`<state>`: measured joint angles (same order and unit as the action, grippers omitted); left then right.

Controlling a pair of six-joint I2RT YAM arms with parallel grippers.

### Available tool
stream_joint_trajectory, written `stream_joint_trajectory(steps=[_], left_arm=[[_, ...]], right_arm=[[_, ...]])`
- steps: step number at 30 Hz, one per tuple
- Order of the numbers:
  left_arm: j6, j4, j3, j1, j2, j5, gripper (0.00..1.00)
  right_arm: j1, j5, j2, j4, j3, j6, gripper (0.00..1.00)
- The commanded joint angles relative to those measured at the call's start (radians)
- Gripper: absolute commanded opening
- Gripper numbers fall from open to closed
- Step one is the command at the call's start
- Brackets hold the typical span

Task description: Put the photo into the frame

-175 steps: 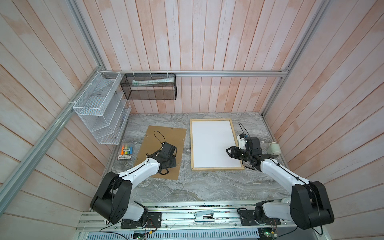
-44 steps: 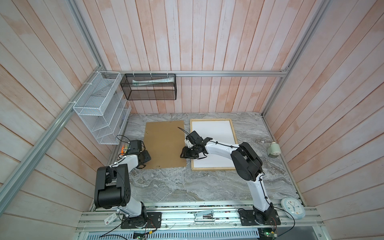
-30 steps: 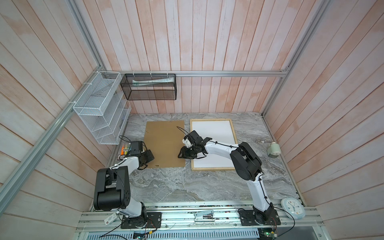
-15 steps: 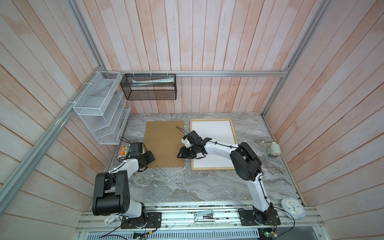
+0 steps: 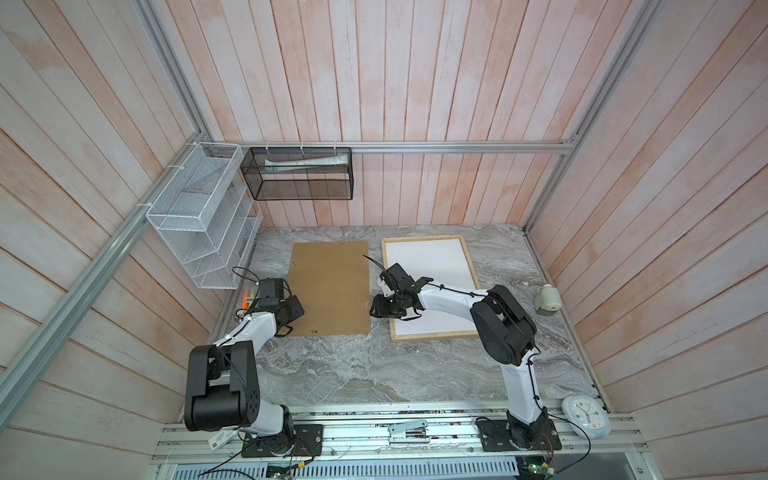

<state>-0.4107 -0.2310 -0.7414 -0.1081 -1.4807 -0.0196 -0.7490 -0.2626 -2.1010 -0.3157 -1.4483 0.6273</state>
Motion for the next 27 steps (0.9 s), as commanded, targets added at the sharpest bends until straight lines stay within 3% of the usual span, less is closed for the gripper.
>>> stream_joint_trajectory(steps=[1, 6, 14, 27], left_arm=[[0.017, -0.037, -0.029, -0.004, 0.004, -0.088, 0.67], [0.044, -0.028, -0.044, -0.014, -0.036, -0.119, 0.68], [0.073, -0.051, -0.102, -0.022, -0.156, -0.114, 0.68], [0.077, -0.034, -0.108, 0.01, -0.205, 0.053, 0.65]], right_arm=[[0.016, 0.019, 0.019, -0.012, 0.018, -0.019, 0.47], [0.008, -0.098, 0.006, 0.064, 0.031, 0.027, 0.47], [-0.001, -0.131, -0.011, 0.098, 0.04, 0.057, 0.47], [0.023, -0.126, -0.05, 0.047, -0.016, 0.017, 0.47]])
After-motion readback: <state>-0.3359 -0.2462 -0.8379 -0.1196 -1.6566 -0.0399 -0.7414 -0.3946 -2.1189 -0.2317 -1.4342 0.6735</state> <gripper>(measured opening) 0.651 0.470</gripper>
